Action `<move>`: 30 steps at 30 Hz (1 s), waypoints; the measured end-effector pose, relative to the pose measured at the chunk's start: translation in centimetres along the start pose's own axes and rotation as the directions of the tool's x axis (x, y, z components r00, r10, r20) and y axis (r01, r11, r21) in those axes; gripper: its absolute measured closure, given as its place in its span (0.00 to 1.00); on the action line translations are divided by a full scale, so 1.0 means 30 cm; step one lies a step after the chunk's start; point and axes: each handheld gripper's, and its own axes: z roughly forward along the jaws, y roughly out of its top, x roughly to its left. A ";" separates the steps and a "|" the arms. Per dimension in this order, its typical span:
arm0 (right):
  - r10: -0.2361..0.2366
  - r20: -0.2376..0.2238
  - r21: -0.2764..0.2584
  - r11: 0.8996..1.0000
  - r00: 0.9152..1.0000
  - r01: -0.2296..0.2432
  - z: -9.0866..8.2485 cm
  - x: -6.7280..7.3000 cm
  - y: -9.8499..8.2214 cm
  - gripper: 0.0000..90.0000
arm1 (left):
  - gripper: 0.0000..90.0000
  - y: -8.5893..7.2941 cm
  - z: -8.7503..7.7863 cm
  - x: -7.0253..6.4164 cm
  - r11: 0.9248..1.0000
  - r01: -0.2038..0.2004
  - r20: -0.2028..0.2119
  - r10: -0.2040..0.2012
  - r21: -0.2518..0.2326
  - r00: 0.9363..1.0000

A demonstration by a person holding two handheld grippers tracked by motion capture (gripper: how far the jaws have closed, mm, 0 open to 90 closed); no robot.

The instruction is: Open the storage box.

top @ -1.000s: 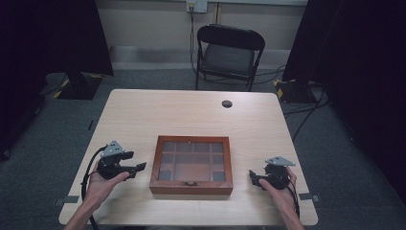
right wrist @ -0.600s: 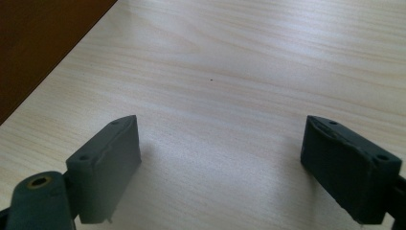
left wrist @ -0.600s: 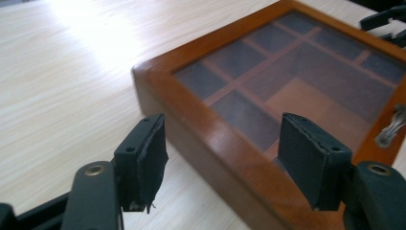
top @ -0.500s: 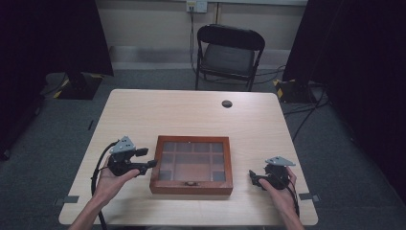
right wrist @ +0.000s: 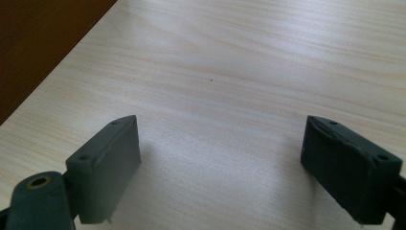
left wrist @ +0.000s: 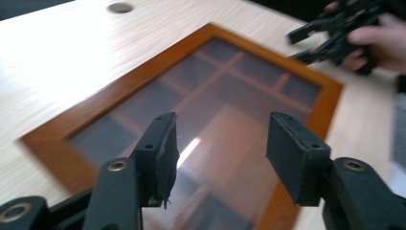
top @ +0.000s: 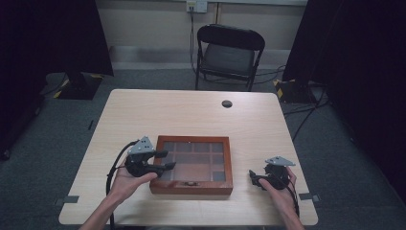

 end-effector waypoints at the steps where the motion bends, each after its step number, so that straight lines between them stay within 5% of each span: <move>1: 0.000 0.000 0.000 1.000 1.000 0.000 0.000 0.000 0.000 0.14 | 0.51 0.002 0.005 -0.007 1.000 0.004 0.007 -0.004 -0.001 1.000; 9: 0.000 0.000 0.000 1.000 1.000 0.000 0.000 0.000 0.000 0.14 | 0.53 0.011 0.058 -0.063 0.998 -0.055 0.082 0.051 0.043 0.995; 17: 0.001 0.002 0.001 1.000 1.000 -0.001 0.000 0.000 0.001 0.14 | 0.59 0.009 0.113 -0.095 0.991 -0.098 0.169 0.082 0.093 0.982; 26: 0.001 0.001 0.001 1.000 1.000 -0.001 0.000 0.000 0.001 0.14 | 0.69 -0.003 0.154 -0.125 0.976 -0.151 0.185 0.122 0.156 0.975; 30: 0.001 0.001 0.001 1.000 1.000 -0.001 0.000 0.000 0.001 0.14 | 0.70 -0.007 0.166 -0.133 0.976 -0.150 0.200 0.117 0.159 0.973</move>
